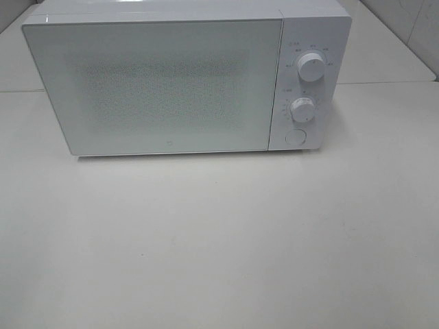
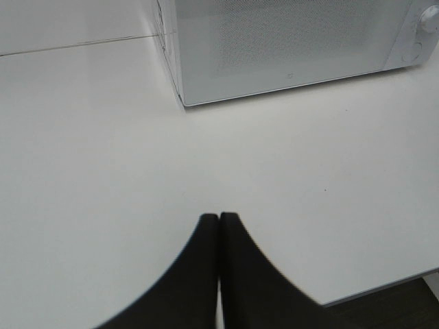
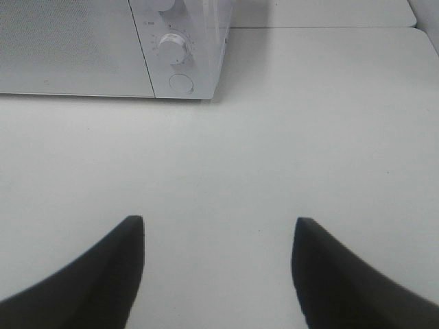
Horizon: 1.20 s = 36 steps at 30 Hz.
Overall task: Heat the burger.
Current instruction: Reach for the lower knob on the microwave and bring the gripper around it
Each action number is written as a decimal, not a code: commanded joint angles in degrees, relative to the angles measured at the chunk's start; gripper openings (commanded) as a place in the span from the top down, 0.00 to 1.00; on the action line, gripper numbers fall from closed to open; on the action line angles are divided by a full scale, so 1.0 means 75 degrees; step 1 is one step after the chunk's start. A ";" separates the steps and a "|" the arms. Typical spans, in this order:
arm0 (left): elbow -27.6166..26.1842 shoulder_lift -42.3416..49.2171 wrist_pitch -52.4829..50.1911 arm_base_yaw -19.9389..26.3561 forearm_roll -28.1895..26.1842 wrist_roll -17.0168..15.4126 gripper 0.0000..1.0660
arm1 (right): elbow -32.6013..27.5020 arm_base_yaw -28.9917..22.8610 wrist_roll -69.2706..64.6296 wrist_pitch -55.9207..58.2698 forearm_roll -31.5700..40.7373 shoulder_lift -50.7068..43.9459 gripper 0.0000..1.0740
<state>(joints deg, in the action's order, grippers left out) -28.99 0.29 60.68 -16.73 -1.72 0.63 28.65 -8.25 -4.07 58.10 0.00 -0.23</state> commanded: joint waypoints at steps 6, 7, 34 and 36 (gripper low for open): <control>0.0015 0.0138 -0.0130 0.0031 0.0031 0.0008 1.00 | 0.0053 0.0023 0.0069 -0.0183 0.0000 -0.0191 0.45; 0.0015 0.0138 -0.0130 0.0031 0.0031 0.0008 1.00 | 0.0122 0.0023 0.0069 -0.0298 0.0000 -0.0099 0.45; 0.0015 0.0138 -0.0138 0.0031 0.0031 0.0000 1.00 | -0.0374 0.0023 0.0069 -0.5485 -0.0076 0.3759 0.45; 0.0015 0.0138 -0.0138 0.0031 0.0031 0.0000 1.00 | -0.0374 0.0023 0.0069 -0.6157 -0.0076 0.4324 0.45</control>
<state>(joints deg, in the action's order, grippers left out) -28.99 0.29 60.50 -16.73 -1.72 0.63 25.95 -8.25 -4.07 17.48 0.00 28.99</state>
